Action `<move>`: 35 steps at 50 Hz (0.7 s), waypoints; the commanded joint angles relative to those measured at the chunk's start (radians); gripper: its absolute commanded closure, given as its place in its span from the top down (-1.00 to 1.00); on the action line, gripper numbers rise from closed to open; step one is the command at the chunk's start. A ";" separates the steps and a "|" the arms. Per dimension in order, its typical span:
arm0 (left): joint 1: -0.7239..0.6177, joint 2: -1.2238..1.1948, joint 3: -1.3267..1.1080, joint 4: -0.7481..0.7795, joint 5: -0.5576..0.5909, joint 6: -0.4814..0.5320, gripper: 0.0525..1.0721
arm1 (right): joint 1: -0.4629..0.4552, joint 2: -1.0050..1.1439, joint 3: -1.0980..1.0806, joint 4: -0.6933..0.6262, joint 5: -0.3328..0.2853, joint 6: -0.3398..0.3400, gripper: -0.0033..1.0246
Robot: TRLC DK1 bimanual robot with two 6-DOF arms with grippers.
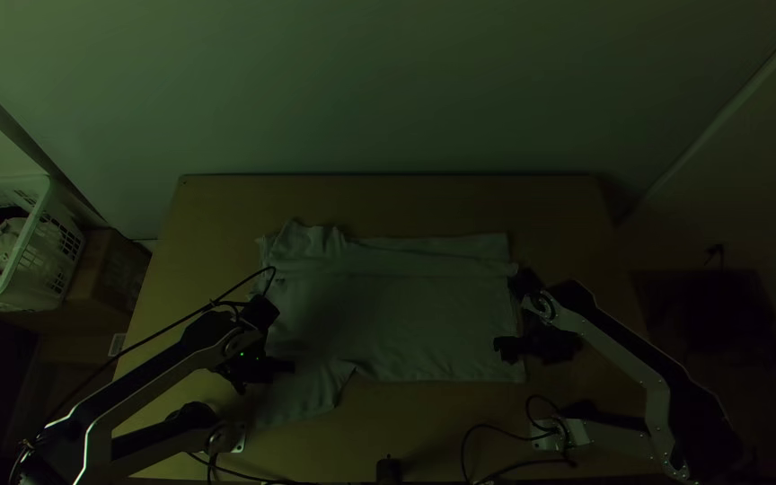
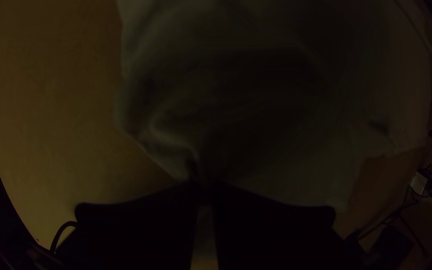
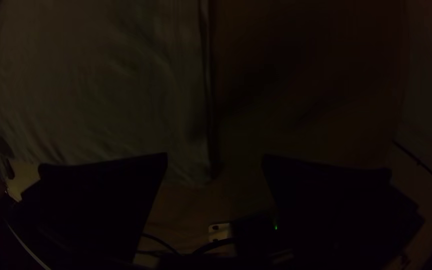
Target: Fold the t-shirt
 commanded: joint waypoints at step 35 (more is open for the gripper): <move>0.187 -0.020 0.078 -0.031 -0.006 0.115 -0.69 | 0.103 0.099 -0.049 0.007 -0.080 -0.053 -0.95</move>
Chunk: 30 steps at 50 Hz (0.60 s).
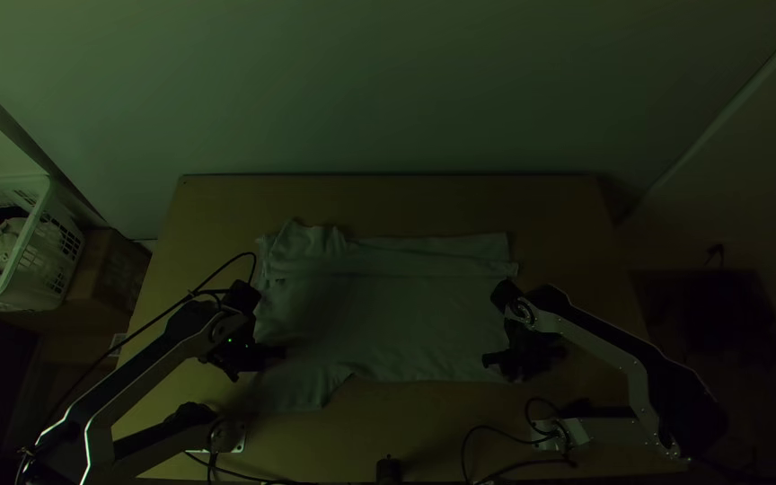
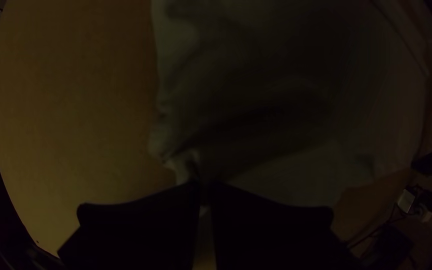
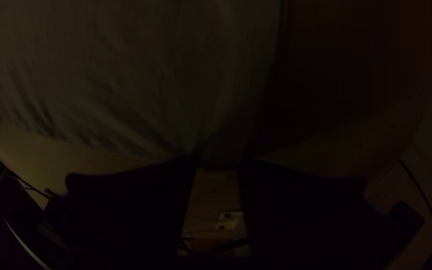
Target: Fold the t-shirt
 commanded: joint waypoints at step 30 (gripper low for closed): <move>0.150 0.026 0.201 0.002 0.002 0.097 -0.69 | -0.157 -0.041 0.202 -0.033 0.070 -0.095 -0.95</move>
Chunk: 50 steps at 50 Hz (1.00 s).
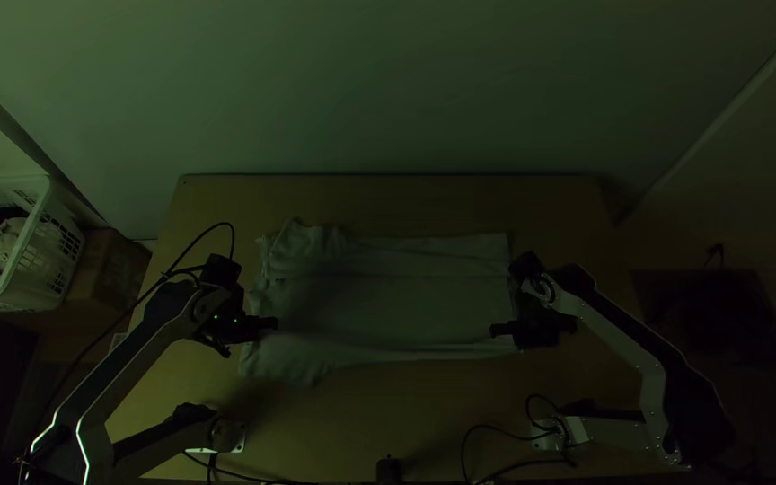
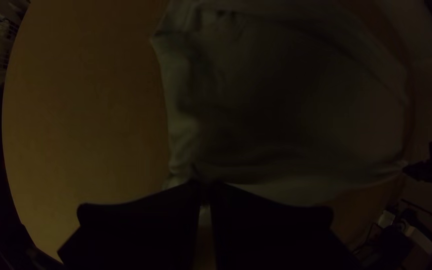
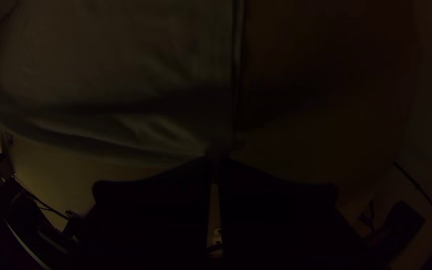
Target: Fold the t-shirt
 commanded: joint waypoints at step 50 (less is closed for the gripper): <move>0.204 0.512 0.589 0.042 0.031 0.132 -0.69 | -0.166 0.470 0.630 0.026 0.044 -0.070 -0.95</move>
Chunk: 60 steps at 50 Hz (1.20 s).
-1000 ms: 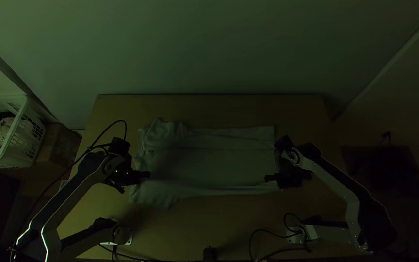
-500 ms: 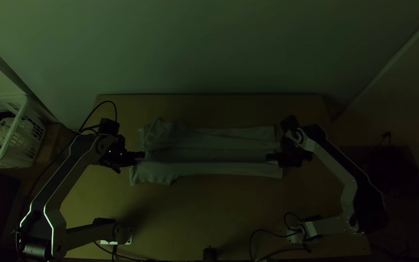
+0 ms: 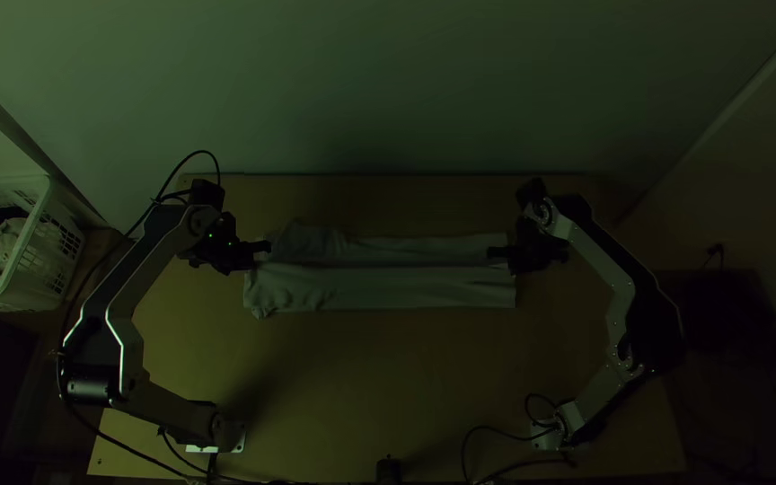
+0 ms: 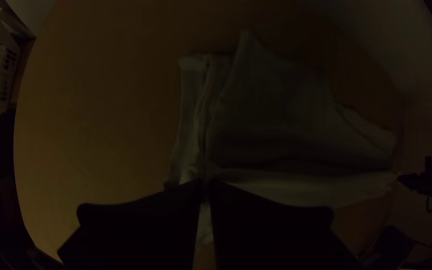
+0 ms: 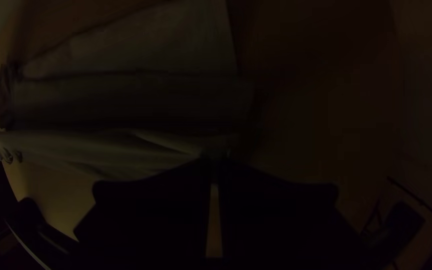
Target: Fold the t-shirt
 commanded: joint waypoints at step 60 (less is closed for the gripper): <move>0.253 0.136 0.088 0.139 0.535 0.292 0.92 | -0.114 0.068 0.387 -0.001 -0.089 -0.059 0.93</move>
